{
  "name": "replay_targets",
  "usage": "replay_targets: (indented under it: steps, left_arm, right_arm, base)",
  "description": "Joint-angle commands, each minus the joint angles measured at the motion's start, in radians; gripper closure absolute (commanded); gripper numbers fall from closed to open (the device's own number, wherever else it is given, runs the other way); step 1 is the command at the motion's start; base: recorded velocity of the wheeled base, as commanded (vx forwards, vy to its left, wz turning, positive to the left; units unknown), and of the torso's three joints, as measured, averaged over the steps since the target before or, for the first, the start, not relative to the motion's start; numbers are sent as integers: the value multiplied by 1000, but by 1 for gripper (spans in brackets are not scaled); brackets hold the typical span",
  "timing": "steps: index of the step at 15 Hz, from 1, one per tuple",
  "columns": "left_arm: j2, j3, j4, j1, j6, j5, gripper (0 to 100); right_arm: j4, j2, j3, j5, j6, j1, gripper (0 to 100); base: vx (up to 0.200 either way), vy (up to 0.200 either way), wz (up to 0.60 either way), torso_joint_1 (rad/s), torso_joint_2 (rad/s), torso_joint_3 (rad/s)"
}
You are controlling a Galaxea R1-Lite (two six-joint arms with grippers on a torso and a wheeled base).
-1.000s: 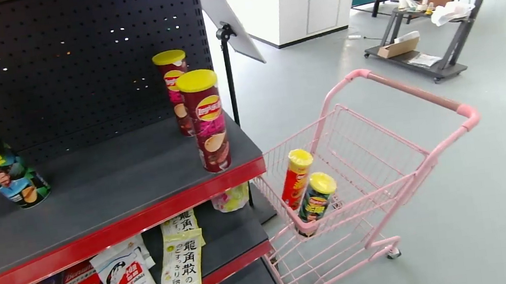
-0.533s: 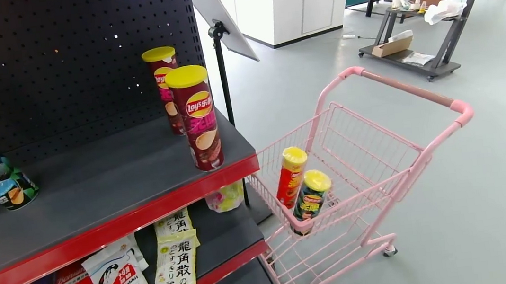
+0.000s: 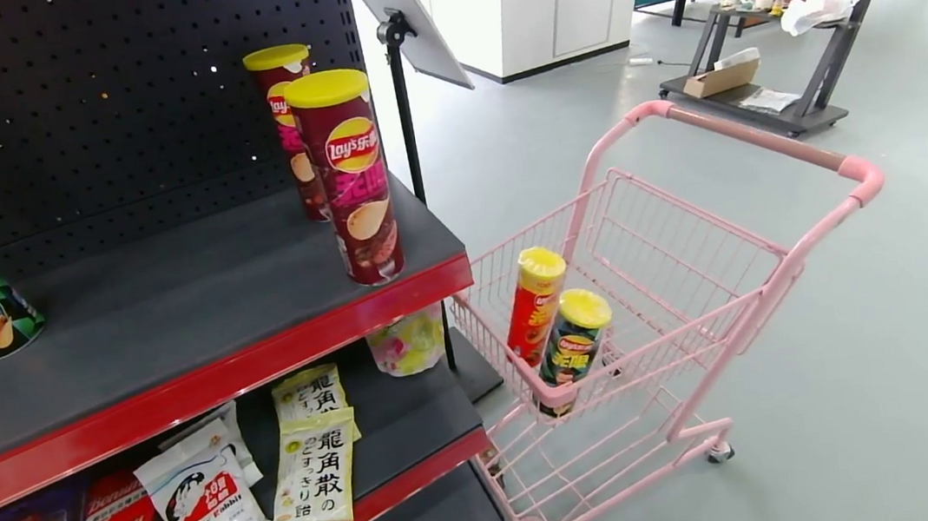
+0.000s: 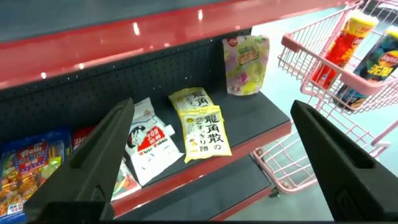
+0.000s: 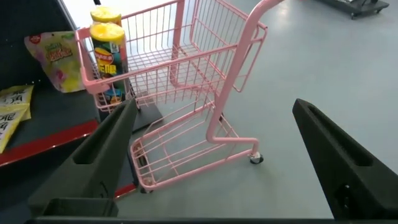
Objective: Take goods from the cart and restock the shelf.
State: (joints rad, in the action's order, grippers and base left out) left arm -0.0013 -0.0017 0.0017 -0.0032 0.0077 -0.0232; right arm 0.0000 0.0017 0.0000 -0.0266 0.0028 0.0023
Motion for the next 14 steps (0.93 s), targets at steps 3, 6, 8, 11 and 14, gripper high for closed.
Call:
replay_targets:
  steps: [3,6,8,11,14]
  left_arm:
    - [1,0,0,0,0,0,0]
    - [1,0,0,0,0,0,0]
    - [1,0,0,0,0,0,0]
    - [1,0,0,0,0,0,0]
    - [1,0,0,0,-3,0,0]
  right_arm:
    - [0,0,0,1,-1,1,0]
    - [0,0,0,1,-1,1,0]
    - [0,0,0,1,-1,1,0]
    - [0,0,0,1,-6,1,0]
    - [0,0,0,4,-9,1,0]
  base:
    - [0,0,0,-178,492,312]
    - [0,0,0,-186,553,360]
    - [0,0,0,-141,444,302]
    - [133,0,0,-41,124,97]
    - [67,0,0,-6,12,11]
